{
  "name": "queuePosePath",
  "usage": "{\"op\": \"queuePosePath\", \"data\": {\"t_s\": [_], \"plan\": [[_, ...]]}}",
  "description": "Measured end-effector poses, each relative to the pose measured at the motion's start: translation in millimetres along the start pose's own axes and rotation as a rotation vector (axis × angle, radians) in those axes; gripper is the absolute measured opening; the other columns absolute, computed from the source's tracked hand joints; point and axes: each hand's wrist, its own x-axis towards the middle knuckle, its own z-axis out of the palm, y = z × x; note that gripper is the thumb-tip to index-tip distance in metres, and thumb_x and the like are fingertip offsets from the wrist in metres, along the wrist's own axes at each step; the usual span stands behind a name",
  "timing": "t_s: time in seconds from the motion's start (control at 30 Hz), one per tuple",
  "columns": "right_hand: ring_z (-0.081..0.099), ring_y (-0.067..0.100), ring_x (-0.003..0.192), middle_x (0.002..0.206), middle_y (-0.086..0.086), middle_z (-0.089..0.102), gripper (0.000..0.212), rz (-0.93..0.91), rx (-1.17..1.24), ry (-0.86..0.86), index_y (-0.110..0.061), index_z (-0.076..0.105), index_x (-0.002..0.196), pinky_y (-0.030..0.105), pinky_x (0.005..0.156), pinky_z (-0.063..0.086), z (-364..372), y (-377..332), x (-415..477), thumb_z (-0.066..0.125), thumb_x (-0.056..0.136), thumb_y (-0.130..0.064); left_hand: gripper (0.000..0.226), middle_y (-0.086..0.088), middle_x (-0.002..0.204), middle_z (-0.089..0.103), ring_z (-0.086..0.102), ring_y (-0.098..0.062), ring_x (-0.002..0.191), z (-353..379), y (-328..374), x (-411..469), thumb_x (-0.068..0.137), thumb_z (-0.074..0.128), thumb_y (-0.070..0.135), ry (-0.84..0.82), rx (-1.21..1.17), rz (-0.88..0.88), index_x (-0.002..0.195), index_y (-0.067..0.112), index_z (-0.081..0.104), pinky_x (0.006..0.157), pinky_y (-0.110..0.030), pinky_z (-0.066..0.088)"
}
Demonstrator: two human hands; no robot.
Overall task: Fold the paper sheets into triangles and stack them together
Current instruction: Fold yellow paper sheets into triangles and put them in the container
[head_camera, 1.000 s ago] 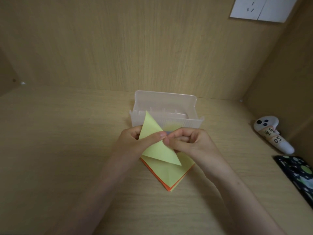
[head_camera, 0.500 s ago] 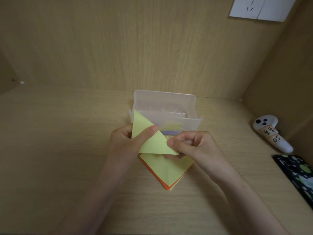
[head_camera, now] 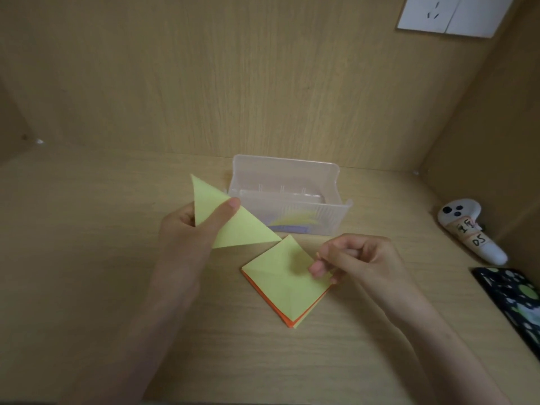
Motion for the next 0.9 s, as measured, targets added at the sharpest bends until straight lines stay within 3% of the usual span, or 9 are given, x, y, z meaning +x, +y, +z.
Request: {"op": "queuePosePath", "data": {"t_s": [0.17,0.27,0.43,0.53,0.9], "plan": [[0.062,0.012,0.059,0.071,0.011,0.071,0.011,-0.062,0.093,0.052,0.000,0.065,0.078,0.021,0.050,0.047,10.9,-4.4,5.3,0.060,0.086,-0.006,0.013,0.012,0.054,0.067,0.059,0.004,0.047,6.9,2.2,-10.9,0.076,0.074,0.023,-0.087,0.019,0.023,0.069,0.014,0.069,0.041,-0.008,0.041],[0.058,0.011,0.065,0.078,0.012,0.069,0.002,-0.113,0.077,0.055,-0.007,0.068,0.081,0.023,0.056,0.048,25.4,-10.6,11.8,0.067,0.082,-0.008,0.012,0.013,0.053,0.067,0.058,0.007,0.046,12.6,-0.5,-14.6,0.076,0.074,0.023,-0.114,0.047,0.031,0.069,0.015,0.070,0.041,-0.007,0.040],[0.056,0.016,0.074,0.081,0.018,0.068,0.004,-0.101,0.068,0.038,-0.012,0.071,0.079,0.024,0.070,0.046,39.0,-16.1,20.7,0.071,0.079,-0.008,0.013,0.006,0.058,0.069,0.060,0.001,0.050,17.2,-5.7,-18.1,0.075,0.075,0.021,-0.160,0.029,0.037,0.071,0.009,0.071,0.044,-0.010,0.043],[0.057,0.016,0.072,0.077,0.011,0.066,0.003,-0.056,0.108,0.044,-0.010,0.069,0.078,0.019,0.066,0.047,41.3,-16.9,22.5,0.070,0.080,-0.007,0.012,0.005,0.059,0.070,0.060,0.000,0.051,18.7,-8.2,-18.9,0.075,0.075,0.021,-0.172,0.018,0.033,0.070,0.010,0.071,0.045,-0.010,0.043],[0.060,0.010,0.064,0.072,0.005,0.068,0.009,-0.008,0.116,0.016,-0.011,0.070,0.076,0.020,0.062,0.047,40.1,-15.4,20.6,0.066,0.082,-0.006,0.015,0.002,0.060,0.070,0.059,-0.002,0.052,19.5,-12.4,-21.4,0.074,0.075,0.020,-0.139,0.013,0.089,0.069,0.007,0.071,0.046,-0.012,0.043]]}}
